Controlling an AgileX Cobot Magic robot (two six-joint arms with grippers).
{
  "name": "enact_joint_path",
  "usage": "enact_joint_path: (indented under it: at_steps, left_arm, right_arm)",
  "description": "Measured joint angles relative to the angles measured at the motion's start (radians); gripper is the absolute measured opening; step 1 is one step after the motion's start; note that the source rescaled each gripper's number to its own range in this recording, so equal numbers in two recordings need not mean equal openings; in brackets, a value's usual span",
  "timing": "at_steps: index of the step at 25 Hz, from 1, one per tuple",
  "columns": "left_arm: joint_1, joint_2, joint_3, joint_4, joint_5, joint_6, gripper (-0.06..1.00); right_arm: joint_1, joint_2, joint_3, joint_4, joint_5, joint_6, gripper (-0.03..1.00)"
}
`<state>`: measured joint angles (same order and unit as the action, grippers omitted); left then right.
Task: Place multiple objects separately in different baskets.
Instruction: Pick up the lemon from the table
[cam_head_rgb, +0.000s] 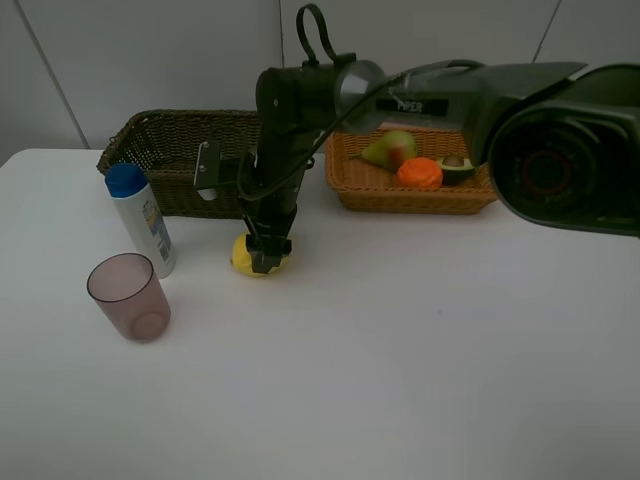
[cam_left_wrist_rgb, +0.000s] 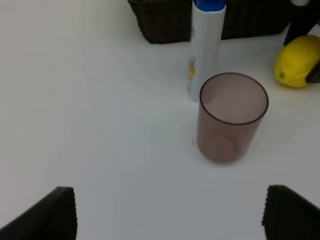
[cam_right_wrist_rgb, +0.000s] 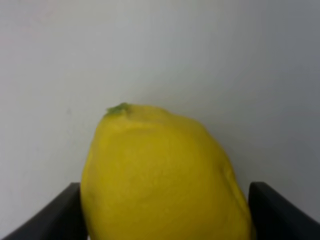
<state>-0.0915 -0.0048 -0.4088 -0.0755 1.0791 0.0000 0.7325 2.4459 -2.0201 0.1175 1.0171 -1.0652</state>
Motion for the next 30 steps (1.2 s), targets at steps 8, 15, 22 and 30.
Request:
enact_joint_path:
  at_steps: [8,15,22,30]
  left_arm:
    - [0.000,0.000,0.000,0.000,0.000,0.000,1.00]
    - [0.000,0.000,0.000,0.000,0.000,0.000,1.00]
    - [0.000,0.000,0.000,0.000,0.000,0.000,1.00]
    - [0.000,0.000,0.000,0.000,0.000,0.000,1.00]
  right_arm:
    - [0.000,0.000,0.000,0.000,0.000,-0.001,0.50]
    - [0.000,0.000,0.000,0.000,0.000,-0.001,0.50]
    - [0.000,0.000,0.000,0.000,0.007,-0.001,0.50]
    - [0.000,-0.002,0.000,0.004,0.044,-0.004,0.50]
